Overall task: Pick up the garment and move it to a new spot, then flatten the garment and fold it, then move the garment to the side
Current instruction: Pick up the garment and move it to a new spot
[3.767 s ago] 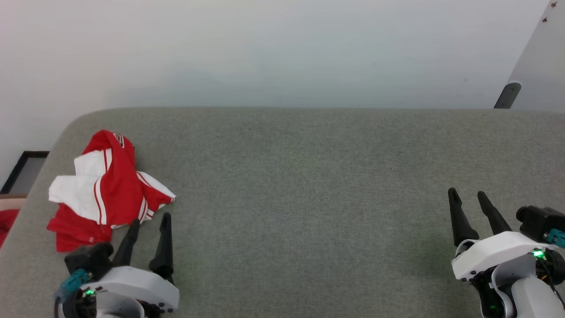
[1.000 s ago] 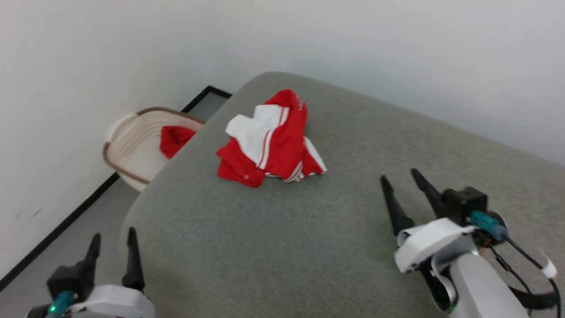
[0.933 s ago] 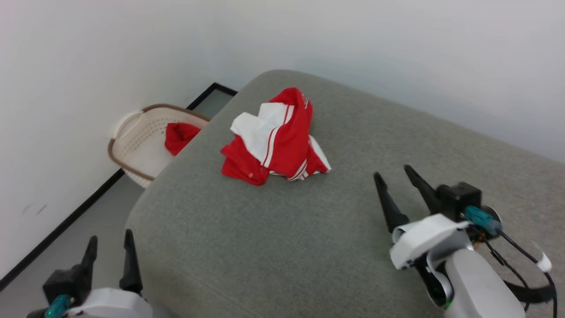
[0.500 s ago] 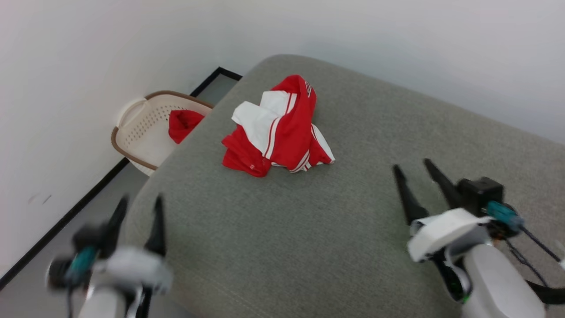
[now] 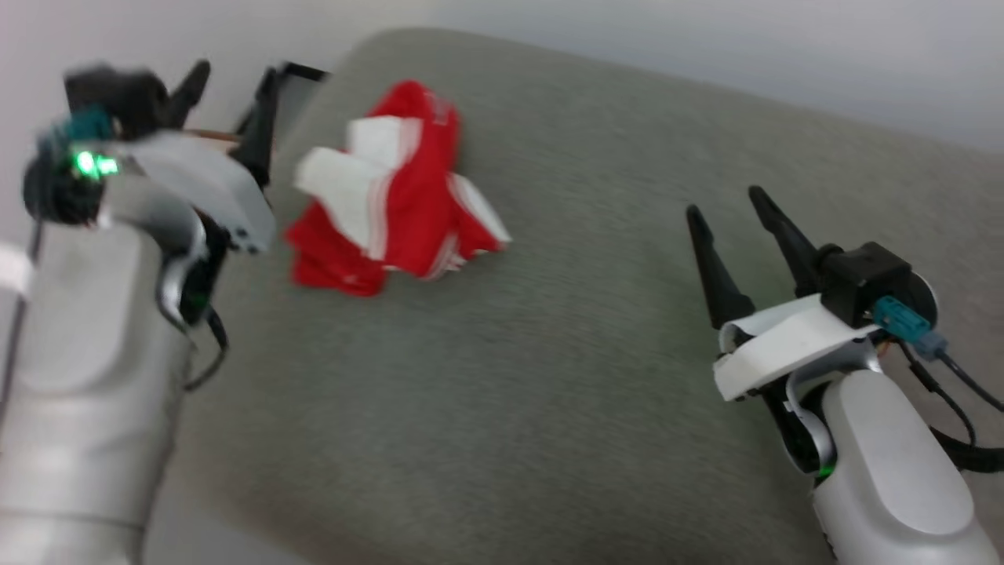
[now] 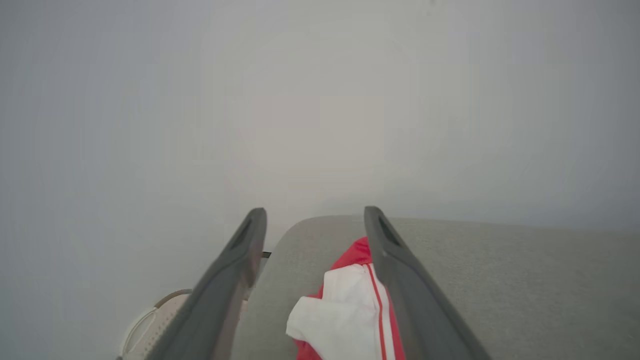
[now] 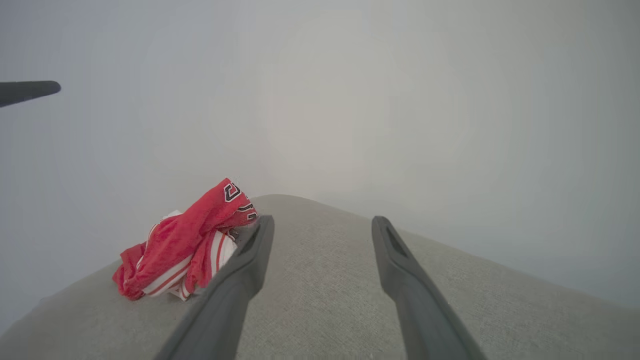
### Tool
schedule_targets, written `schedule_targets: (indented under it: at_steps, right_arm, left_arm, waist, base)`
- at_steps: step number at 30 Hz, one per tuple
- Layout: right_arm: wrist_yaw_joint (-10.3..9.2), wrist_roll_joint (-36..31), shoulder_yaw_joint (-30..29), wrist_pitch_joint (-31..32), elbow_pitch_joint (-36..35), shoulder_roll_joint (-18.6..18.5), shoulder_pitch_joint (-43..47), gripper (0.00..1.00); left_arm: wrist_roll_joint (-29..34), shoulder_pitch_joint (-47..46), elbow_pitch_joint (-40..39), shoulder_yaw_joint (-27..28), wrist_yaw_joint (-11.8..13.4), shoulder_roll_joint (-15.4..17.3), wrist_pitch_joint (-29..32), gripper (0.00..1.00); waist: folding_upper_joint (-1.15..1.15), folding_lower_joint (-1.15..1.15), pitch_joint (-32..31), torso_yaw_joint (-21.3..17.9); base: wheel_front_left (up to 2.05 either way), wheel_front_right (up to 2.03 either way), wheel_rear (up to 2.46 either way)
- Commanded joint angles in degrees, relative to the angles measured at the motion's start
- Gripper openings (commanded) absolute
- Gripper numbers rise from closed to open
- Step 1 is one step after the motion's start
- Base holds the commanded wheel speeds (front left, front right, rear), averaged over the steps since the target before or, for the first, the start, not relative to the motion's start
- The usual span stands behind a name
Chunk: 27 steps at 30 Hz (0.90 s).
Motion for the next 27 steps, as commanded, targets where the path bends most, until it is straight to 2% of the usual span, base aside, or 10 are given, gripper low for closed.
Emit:
schedule_targets:
  at_steps: [1, 5, 9, 12, 18, 22, 25, 26, 27]
  right_arm:
    - [0.02, 0.2, 0.3, -0.1, -0.3, 0.1, -1.0, 1.00]
    - [0.02, 0.7, 1.5, -0.4, -0.9, 0.9, -1.7, 1.00]
    - [0.02, 0.4, 2.6, -0.9, -1.4, 0.9, -2.0, 1.00]
    - [0.02, 0.5, 3.4, -0.8, -1.8, 1.0, -2.8, 1.00]
    - [0.02, -0.3, 4.6, -0.2, -3.5, 1.0, -4.6, 1.00]
    - [0.02, -1.1, 4.7, 0.7, -5.1, 0.6, -4.2, 1.00]
    - [0.02, -1.7, 4.7, 1.5, -6.3, 0.4, -3.9, 1.00]
    - [0.02, -1.8, 4.5, 1.7, -6.7, 0.3, -3.7, 1.00]
    - [0.02, -1.7, 4.4, 2.0, -7.1, 0.3, -3.5, 1.00]
  left_arm:
    - [-1.9, -2.1, 1.4, -1.8, -0.1, 0.3, 1.2, 1.00]
    - [-9.8, -6.9, 6.5, -8.0, -0.1, 4.1, 8.1, 1.00]
    - [-20.1, -9.5, 10.4, -12.6, -0.1, 6.1, 21.4, 1.00]
    - [-23.5, -10.5, 12.1, -16.0, -0.1, 8.9, 28.2, 1.00]
    - [-24.9, -11.6, 18.0, -19.6, -0.1, 11.6, 31.2, 1.00]
    - [-28.4, -10.4, 22.8, -19.7, -0.1, 9.4, 34.2, 1.00]
    - [-29.8, -9.6, 23.9, -20.6, -0.1, 8.4, 33.3, 0.97]
    - [-30.1, -9.1, 24.0, -21.1, -0.1, 8.0, 33.0, 0.67]
    - [-30.6, -8.6, 23.7, -21.5, -0.1, 7.6, 32.6, 0.04]
  waist:
    - [0.00, 0.00, 9.4, -11.0]
    - [0.00, 0.00, 10.9, -14.9]
    - [0.00, 0.00, 11.9, -17.5]
    - [0.00, 0.00, 12.9, -19.2]
    - [0.00, 0.00, 15.6, -22.4]
    - [0.00, 0.00, 16.4, -22.9]
    - [0.00, 0.00, 16.7, -22.7]
    - [0.00, 0.00, 16.6, -22.5]
    - [0.00, 0.00, 16.4, -22.1]
  base:
    - [0.00, 0.00, 0.00]
    - [0.00, 0.00, 0.00]
    - [0.00, 0.00, 0.00]
    - [0.00, 0.00, 0.00]
    - [0.00, 0.00, 0.00]
    - [0.00, 0.00, 0.00]
    - [0.00, 0.00, 0.00]
    - [0.00, 0.00, 0.00]
    - [0.00, 0.00, 0.00]
